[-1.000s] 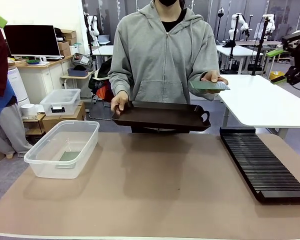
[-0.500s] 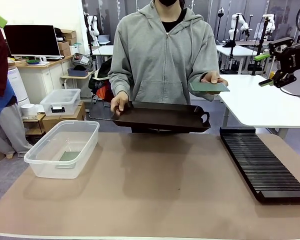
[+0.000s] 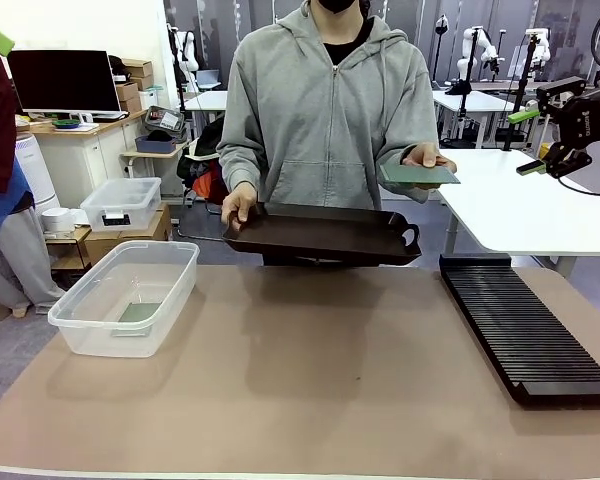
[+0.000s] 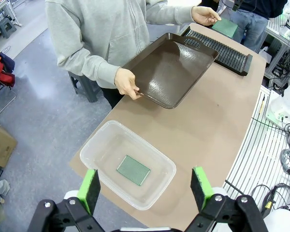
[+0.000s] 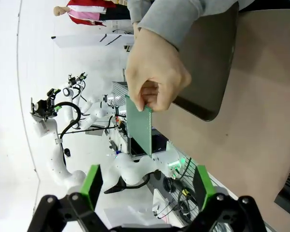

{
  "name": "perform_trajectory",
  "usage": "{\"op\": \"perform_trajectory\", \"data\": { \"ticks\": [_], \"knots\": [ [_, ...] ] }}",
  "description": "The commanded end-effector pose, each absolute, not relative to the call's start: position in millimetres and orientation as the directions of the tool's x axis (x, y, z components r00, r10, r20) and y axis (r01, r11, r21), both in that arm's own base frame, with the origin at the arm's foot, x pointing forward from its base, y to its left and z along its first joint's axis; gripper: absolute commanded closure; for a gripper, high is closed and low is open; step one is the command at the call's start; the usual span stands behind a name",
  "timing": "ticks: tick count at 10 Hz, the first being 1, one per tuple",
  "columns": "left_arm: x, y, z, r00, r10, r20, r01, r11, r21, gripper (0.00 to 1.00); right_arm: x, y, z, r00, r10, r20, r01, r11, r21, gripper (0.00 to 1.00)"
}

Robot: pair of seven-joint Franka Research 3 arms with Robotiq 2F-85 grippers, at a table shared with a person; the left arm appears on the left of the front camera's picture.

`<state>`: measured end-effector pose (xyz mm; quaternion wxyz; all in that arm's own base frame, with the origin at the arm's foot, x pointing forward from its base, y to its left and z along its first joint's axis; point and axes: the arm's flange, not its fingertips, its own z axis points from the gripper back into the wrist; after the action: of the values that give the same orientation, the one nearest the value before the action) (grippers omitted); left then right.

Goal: Sort PCBs into racks and boxes based on the side picked up.
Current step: Pick up the Blank PCB handed by the Human.

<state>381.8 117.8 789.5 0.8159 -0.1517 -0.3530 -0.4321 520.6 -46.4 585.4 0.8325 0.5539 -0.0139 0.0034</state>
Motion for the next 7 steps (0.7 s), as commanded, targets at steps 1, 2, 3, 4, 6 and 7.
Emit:
{"op": "perform_trajectory", "data": {
  "ticks": [1,2,3,4,6,7],
  "knots": [
    [379,117,788,0.374,-0.598,0.708,0.816,0.576,0.056,0.00,541,-31,566,1.000,0.007,-0.012,0.009,0.316,0.949,0.00],
    [379,117,788,0.374,-0.598,0.708,0.816,0.576,0.056,0.00,547,-22,558,0.999,0.027,-0.021,0.013,0.277,0.961,0.00],
    [379,117,788,0.374,-0.598,0.708,0.816,0.576,0.056,0.00,548,-16,556,0.998,0.056,-0.035,0.019,0.263,0.965,0.00],
    [379,117,788,0.374,-0.598,0.708,0.816,0.576,0.056,0.00,553,-12,552,0.998,0.063,-0.023,0.007,0.242,0.970,0.00],
    [379,117,788,0.374,-0.598,0.708,0.816,0.576,0.056,0.00,552,-1,541,0.997,0.075,-0.017,0.001,0.205,0.979,0.00],
    [379,117,788,0.374,-0.598,0.708,0.816,0.576,0.056,0.00,553,0,538,0.996,0.094,-0.008,-0.010,0.190,0.982,0.00]
  ]
}}
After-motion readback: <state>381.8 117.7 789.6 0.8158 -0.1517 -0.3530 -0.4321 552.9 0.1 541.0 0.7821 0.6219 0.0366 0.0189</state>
